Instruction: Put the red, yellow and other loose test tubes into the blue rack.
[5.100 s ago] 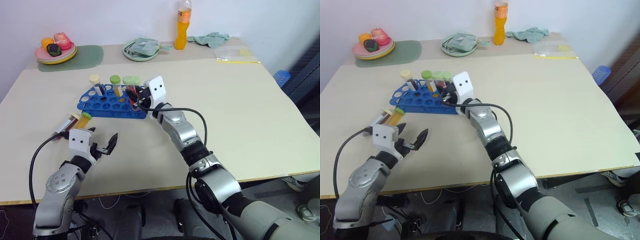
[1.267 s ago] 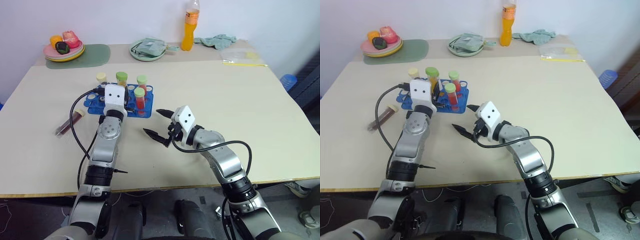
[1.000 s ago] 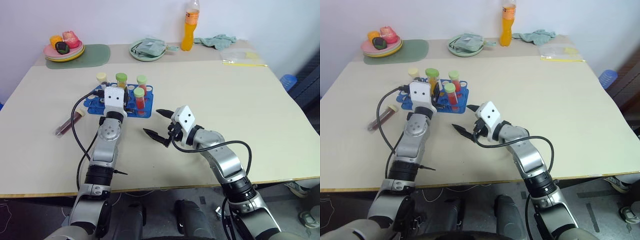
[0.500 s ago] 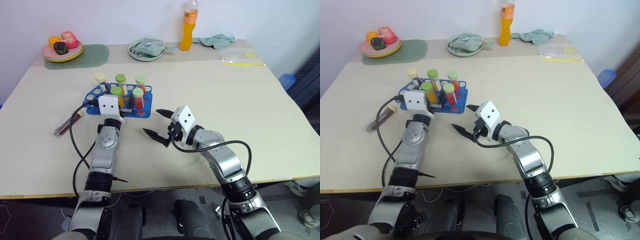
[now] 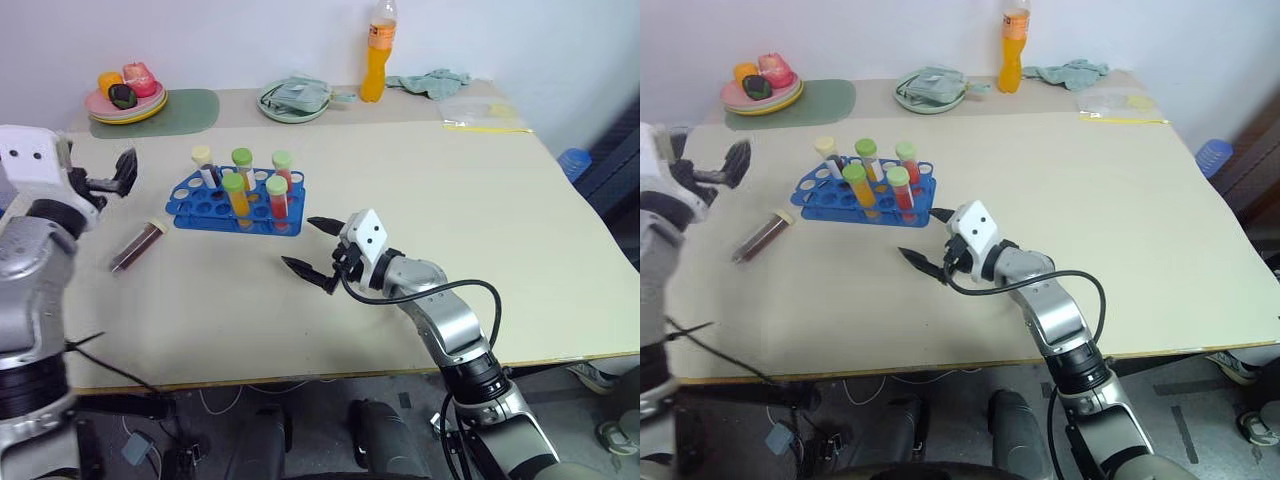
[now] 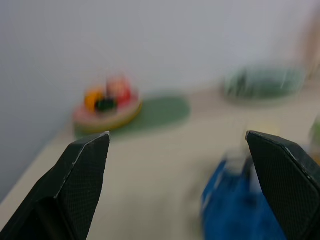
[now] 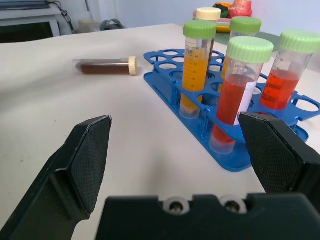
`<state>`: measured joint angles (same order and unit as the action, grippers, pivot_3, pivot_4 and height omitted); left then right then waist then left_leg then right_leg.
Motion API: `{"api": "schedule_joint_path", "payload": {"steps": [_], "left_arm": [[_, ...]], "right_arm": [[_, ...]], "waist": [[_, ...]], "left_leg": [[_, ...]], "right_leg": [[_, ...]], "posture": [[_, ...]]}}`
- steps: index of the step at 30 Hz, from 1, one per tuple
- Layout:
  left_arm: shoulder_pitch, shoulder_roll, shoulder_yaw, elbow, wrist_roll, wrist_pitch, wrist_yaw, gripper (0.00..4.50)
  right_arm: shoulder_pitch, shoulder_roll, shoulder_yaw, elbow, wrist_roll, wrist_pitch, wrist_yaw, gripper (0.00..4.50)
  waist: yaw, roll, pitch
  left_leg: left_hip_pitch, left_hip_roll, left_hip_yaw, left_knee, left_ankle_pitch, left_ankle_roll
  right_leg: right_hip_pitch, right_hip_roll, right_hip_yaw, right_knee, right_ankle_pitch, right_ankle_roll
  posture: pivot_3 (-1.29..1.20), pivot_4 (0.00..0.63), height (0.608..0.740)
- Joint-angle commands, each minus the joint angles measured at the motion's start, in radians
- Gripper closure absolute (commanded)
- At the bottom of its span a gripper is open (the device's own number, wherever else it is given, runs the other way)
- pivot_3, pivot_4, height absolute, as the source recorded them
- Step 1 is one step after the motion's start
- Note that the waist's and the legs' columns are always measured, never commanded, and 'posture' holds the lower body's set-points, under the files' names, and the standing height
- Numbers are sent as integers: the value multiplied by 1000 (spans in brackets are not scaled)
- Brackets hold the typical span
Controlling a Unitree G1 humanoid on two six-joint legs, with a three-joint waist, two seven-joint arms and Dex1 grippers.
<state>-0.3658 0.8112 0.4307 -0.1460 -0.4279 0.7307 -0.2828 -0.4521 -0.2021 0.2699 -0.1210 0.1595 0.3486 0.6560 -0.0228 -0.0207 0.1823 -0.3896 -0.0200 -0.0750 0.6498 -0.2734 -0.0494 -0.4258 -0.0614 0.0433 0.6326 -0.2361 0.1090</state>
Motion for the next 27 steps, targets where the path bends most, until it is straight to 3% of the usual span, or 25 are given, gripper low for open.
{"api": "schedule_joint_path", "payload": {"steps": [1,4,6,11,16,19,24,25,27], "left_arm": [[-56,172,-88,182,-6,235,-146,22],[-193,301,-338,384,77,291,-349,22],[-314,314,-481,535,148,283,-451,22],[-594,217,-705,910,317,178,-644,22],[-701,130,-819,1129,457,36,-767,22],[-737,102,-834,1220,515,-11,-776,844],[-766,105,-800,1278,557,-61,-778,3390],[-770,113,-787,1280,557,-64,-771,3690],[-776,137,-715,1264,528,-84,-711,3690]], "right_arm": [[-26,13,7,-8,9,-24,11,0],[-33,16,8,6,6,-31,18,0],[-39,20,9,16,4,-37,20,0],[-45,20,11,25,-2,-49,19,0],[-30,9,4,5,-6,-45,6,0],[-20,4,1,-7,-7,-40,-2,0],[-11,-6,5,-23,-3,-27,-2,0],[-9,-9,6,-27,-1,-22,0,0],[-1,-17,7,-38,5,-15,6,0]], "waist": [[-3,0,0],[-1,0,1],[2,0,1],[1,-1,1],[-11,-1,1],[-20,-1,1],[-24,-1,1],[-23,-1,1],[-22,-2,1]], "left_leg": [[0,0,0,0,0,0],[0,0,0,-1,0,0],[0,0,0,-1,0,0],[-1,0,1,-1,0,0],[-1,0,1,0,0,0],[-2,1,1,0,0,0],[-2,1,1,-1,0,0],[-2,1,1,-1,0,0],[-2,1,1,0,0,0]], "right_leg": [[0,1,0,0,0,0],[0,1,0,0,0,0],[0,1,-1,0,0,0],[0,1,-1,0,0,0],[-1,1,0,0,0,0],[-1,1,0,0,0,0],[-2,1,0,0,0,0],[-2,1,0,0,0,0],[-2,1,0,0,0,0]], "posture": [[0,150,740],[0,150,740],[0,150,740],[0,150,740],[0,150,740],[0,150,740],[0,150,740],[0,150,740],[0,150,740]]}}
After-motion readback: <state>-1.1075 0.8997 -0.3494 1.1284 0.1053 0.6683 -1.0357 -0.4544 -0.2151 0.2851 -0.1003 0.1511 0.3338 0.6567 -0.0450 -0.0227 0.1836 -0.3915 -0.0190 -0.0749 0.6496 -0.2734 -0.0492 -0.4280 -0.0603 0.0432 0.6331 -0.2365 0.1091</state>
